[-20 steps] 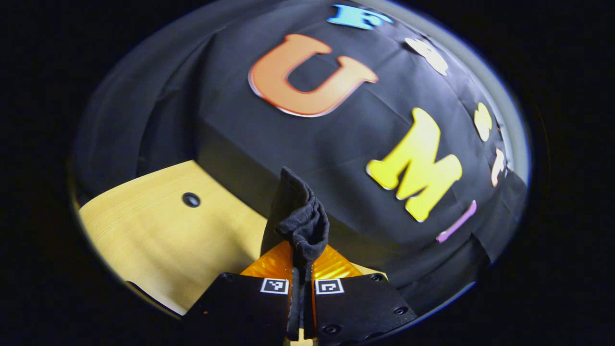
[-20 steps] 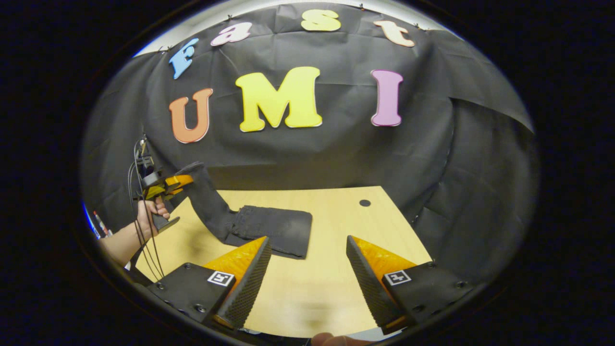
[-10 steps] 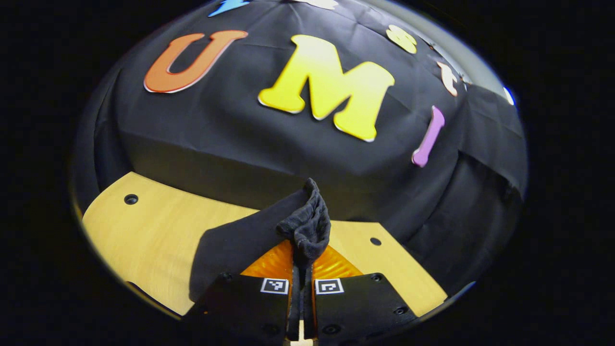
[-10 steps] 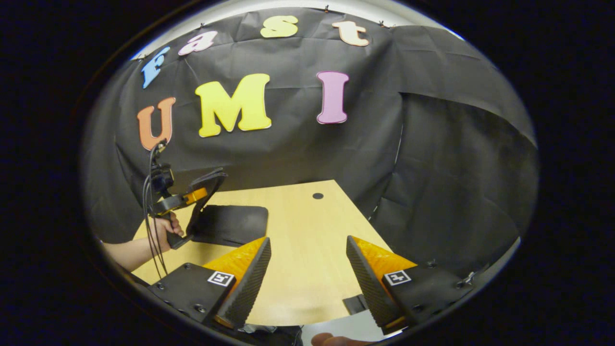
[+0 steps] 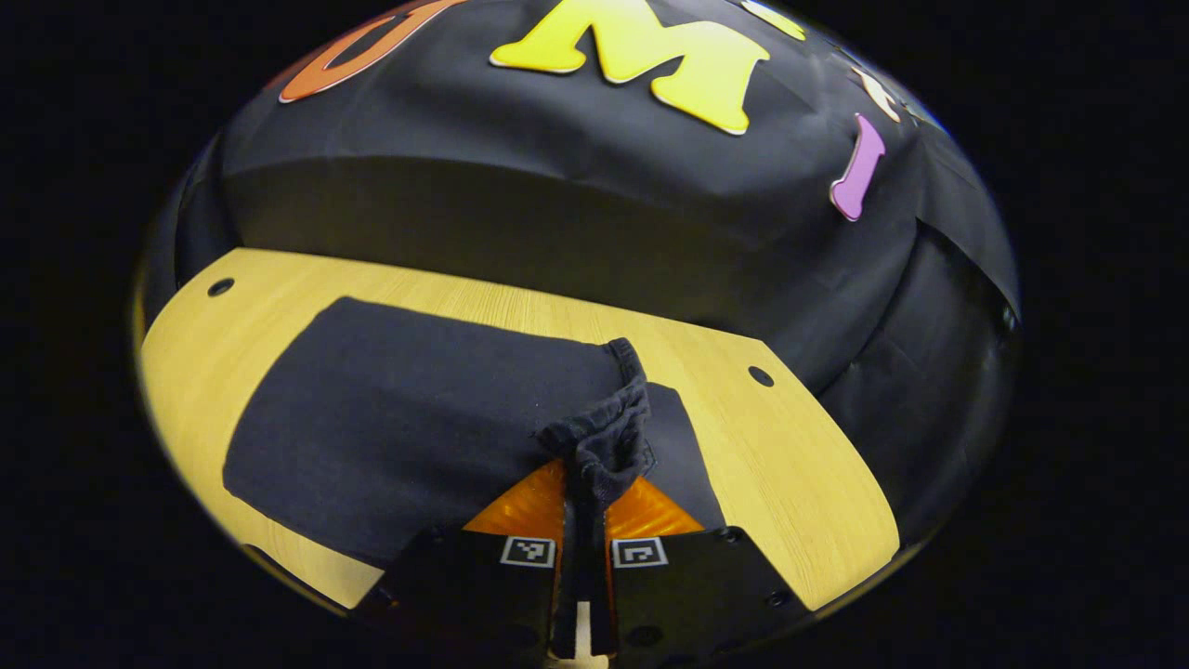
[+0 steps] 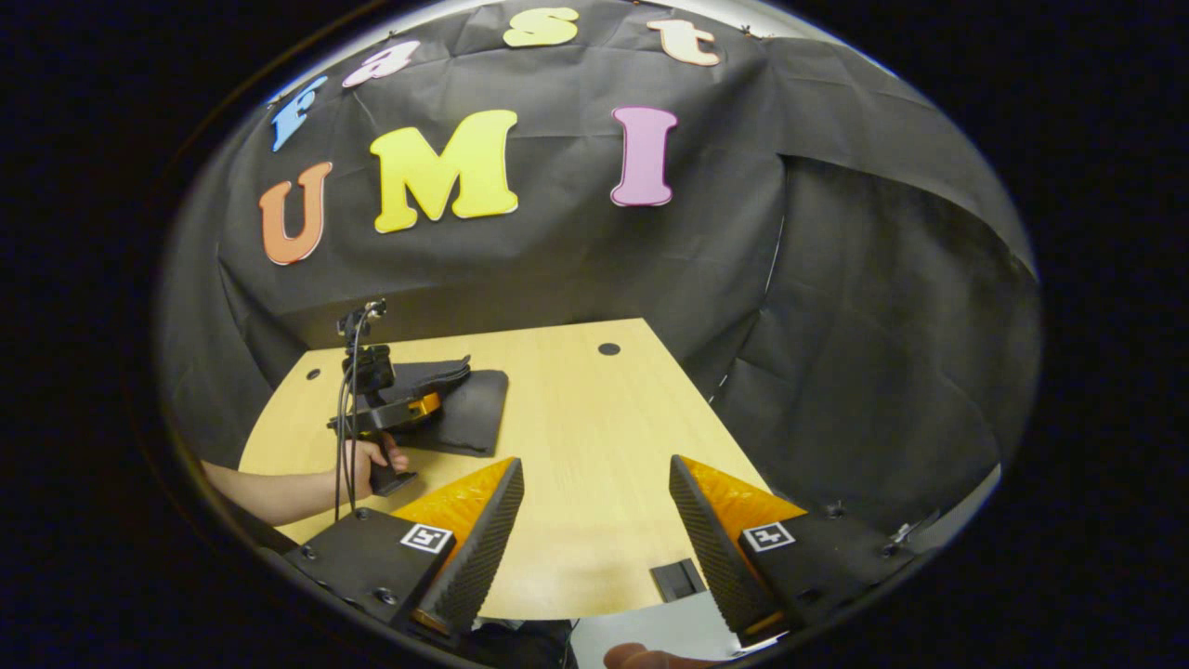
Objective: Grasp the waist and the cuffs of the jeans and fold them to make the two legs overlap; first hold the waist and fold one-third of the jeans toward the cuffs, then hold the cuffs and fold the remaining one-third in the same direction to finish folding.
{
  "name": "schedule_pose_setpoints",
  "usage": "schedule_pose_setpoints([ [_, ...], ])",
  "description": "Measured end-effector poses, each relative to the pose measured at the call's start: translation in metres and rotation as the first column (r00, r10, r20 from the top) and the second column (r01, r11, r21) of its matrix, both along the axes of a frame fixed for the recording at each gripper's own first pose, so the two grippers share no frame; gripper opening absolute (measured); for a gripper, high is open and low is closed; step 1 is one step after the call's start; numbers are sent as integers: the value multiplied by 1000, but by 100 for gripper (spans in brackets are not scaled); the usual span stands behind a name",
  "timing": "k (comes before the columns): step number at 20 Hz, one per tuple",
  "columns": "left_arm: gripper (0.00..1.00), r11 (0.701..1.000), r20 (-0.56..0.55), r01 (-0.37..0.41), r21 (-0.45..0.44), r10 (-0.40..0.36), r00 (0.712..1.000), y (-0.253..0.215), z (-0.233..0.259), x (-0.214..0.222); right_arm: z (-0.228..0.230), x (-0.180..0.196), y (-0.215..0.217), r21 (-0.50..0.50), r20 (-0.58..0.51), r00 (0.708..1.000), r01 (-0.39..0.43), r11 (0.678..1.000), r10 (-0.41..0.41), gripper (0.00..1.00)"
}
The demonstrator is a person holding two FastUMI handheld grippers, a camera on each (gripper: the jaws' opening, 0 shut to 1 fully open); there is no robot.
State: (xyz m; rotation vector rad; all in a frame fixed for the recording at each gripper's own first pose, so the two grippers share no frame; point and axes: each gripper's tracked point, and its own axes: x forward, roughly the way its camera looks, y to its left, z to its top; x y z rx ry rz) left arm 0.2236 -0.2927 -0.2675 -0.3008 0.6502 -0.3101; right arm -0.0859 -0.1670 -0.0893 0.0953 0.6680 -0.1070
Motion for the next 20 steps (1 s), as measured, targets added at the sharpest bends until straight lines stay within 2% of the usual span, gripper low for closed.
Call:
schedule_pose_setpoints([
  [2,25,1000,-7,5,-11,-5,1000,-4,2,0,-1,0,1,12,-5,1000,4,1000,-4,99],
  [3,40,1000,-2,19,-24,-19,1000,-10,4,-1,-3,5,2,18,-4,1000,3,1000,-3,97],
  [4,36,999,3,37,-39,-37,999,-17,10,-5,-2,10,4,20,-1,1000,0,1000,0,95],
  [7,99,998,19,50,32,-50,999,-17,18,-12,1,21,17,14,20,999,-27,1000,27,95],
  [9,99,999,29,39,12,-39,999,-12,36,-19,9,30,29,10,49,997,-57,998,56,97],
  [10,99,1000,50,26,6,-27,998,-4,50,-21,14,37,36,3,70,995,-72,997,72,95],
  [13,99,1000,145,-13,22,10,989,37,112,-26,37,66,59,-6,160,981,-114,993,113,95],
  [18,98,990,347,-127,55,100,932,121,240,-33,86,115,112,-10,336,928,-166,986,160,95],
  [20,98,984,420,-169,49,133,898,150,286,-52,102,127,138,-12,396,901,-185,983,174,95],
])
